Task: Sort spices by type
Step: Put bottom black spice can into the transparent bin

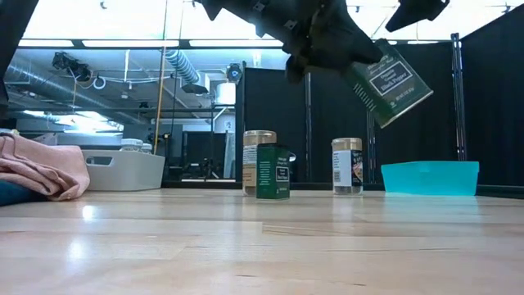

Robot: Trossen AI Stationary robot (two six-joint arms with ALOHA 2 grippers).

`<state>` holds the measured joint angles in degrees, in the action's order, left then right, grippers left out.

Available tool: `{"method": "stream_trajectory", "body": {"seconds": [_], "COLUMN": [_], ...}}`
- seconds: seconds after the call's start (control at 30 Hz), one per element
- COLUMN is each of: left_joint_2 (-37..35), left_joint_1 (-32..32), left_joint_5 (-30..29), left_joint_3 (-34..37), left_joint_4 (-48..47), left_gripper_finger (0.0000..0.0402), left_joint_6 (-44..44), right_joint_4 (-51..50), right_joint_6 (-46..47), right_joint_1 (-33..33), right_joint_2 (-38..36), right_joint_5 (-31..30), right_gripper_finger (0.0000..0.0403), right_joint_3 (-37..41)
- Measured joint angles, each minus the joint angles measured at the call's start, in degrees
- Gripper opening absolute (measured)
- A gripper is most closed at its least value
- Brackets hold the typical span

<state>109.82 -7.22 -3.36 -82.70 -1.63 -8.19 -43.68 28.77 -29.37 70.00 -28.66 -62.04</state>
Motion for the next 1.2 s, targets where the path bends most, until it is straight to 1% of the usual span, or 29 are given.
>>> {"method": "stream_trajectory", "body": {"seconds": [0.1, 0.3, 0.47, 0.7, 0.87, 1.03, 1.2], "left_joint_2": [0.00, 0.00, 0.00, 0.00, 0.00, 0.00, 0.00], "left_joint_1": [0.00, 0.00, 0.00, 0.00, -0.02, -0.02, -0.02], "left_joint_5": [-0.06, -0.23, -0.25, -0.28, -0.30, -0.34, -0.30], "left_joint_3": [0.00, -0.06, -0.07, -0.06, -0.05, -0.04, -0.04], "left_joint_4": [0.84, 1.01, 1.03, 2.26, 2.35, 2.37, 2.44], "left_gripper_finger": [0.0138, 0.0138, 0.0138, 0.0138, 0.0138, 0.0138, 0.0138], "left_joint_6": [-0.02, -0.04, -0.04, 0.22, 0.26, 0.52, 0.63], "right_joint_4": [0.09, 0.40, 1.15, 1.67, 1.66, 1.67, 1.59], "right_joint_6": [-0.96, -3.28, -3.92, -5.43, -5.87, -6.20, -6.48], "right_joint_1": [0.76, 1.70, 2.54, 4.25, 4.94, 5.25, 5.25], "right_joint_2": [1.28, 3.88, 4.58, 5.16, 5.17, 5.18, 5.17], "right_joint_5": [1.35, 1.74, 2.17, 4.63, 4.80, 4.84, 4.82], "right_gripper_finger": [0.0273, 0.0275, 0.0270, 0.0265, 0.0259, 0.0238, 0.0189], "right_joint_3": [0.00, 0.01, 0.11, 0.15, 0.15, 0.15, 0.15]}}
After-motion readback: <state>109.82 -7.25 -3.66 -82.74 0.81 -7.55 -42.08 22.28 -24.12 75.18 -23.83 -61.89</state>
